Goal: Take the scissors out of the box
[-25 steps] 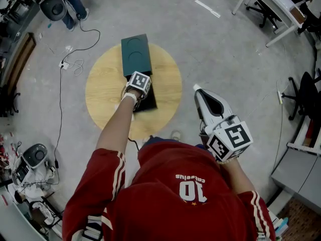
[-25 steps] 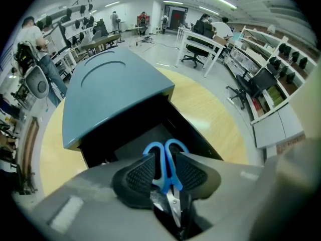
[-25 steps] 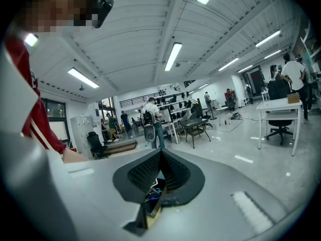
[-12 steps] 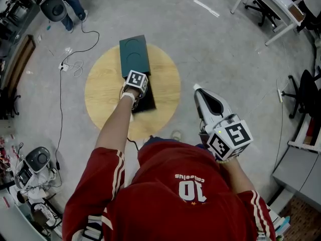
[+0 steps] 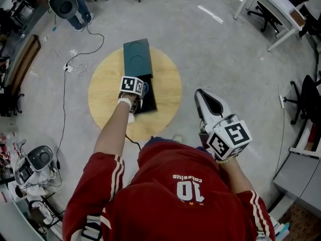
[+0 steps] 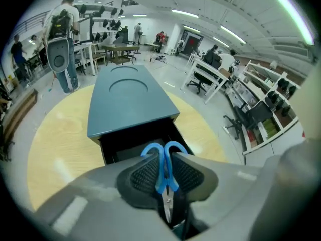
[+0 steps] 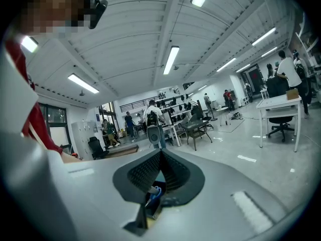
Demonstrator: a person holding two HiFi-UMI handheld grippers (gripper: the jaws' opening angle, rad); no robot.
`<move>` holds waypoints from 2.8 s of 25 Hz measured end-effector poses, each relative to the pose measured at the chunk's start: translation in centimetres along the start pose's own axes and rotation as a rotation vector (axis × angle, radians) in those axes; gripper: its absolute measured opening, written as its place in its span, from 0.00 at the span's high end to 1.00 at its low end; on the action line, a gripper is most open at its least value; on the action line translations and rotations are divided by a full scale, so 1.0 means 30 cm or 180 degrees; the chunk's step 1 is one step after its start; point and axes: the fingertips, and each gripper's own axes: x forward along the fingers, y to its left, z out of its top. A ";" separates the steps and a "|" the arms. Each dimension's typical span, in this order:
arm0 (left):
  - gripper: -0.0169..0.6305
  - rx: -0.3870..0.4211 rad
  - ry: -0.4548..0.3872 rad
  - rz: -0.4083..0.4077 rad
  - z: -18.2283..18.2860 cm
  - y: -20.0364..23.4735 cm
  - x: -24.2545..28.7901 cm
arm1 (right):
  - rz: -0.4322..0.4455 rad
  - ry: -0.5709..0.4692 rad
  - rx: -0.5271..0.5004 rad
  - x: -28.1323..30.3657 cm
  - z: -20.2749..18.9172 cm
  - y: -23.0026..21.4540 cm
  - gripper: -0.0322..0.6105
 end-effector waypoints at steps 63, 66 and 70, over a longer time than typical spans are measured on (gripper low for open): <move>0.84 0.1074 -0.3569 0.0325 -0.660 -0.524 -1.817 | 0.0234 -0.0472 -0.0566 -0.445 -0.014 0.926 0.95; 0.84 0.1055 -0.3568 0.0334 -0.677 -0.520 -1.825 | 0.0256 -0.0480 -0.0588 -0.454 -0.022 0.945 0.95; 0.84 0.1061 -0.3570 0.0317 -0.681 -0.534 -1.830 | 0.0271 -0.0482 -0.0584 -0.465 -0.023 0.949 0.95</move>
